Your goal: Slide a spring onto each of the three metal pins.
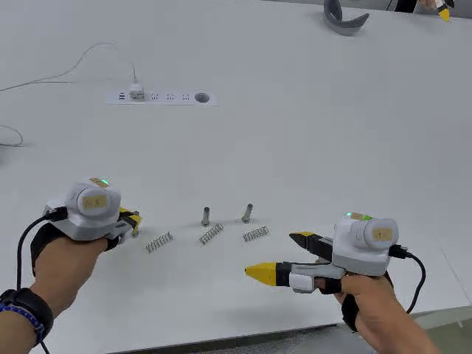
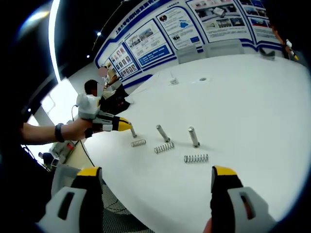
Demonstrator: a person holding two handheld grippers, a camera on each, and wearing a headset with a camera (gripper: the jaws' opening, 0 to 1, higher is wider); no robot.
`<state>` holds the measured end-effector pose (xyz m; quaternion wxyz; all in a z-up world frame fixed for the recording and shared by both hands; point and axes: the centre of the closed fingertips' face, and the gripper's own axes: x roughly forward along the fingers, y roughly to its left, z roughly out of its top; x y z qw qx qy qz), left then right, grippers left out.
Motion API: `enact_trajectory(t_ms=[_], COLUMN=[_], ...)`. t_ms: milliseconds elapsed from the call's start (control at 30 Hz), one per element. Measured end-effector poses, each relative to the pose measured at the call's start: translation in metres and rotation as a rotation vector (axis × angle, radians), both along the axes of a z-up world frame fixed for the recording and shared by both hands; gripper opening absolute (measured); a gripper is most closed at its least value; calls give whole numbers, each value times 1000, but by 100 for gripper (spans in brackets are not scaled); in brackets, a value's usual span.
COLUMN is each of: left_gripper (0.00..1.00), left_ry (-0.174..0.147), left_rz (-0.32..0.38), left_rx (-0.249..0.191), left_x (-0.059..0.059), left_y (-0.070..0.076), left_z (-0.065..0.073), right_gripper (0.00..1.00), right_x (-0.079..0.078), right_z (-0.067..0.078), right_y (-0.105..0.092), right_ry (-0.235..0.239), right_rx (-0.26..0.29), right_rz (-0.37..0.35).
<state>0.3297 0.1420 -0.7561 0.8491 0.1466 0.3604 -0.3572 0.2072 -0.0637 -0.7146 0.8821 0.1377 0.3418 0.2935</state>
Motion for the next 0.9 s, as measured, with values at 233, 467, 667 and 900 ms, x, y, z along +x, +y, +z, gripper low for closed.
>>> enact_trajectory(t_ms=[233, 467, 667, 900], left_gripper=[8, 8, 7, 7], left_ry=[-3, -17, -28, -32], left_rz=[16, 19, 18, 8], left_rx=[-7, -14, -22, -33], left_x=[-2, -3, -2, -3], left_y=[3, 3, -2, -13], left_z=[-1, -2, -1, 0], right_gripper=[94, 94, 94, 94], right_x=[-1, -3, -3, -3], right_z=[1, 1, 1, 1], right_y=[-1, -1, -1, -4], right_ry=[0, 0, 1, 0], right_rx=[1, 0, -1, -3], right_rz=[-2, -2, -2, -7])
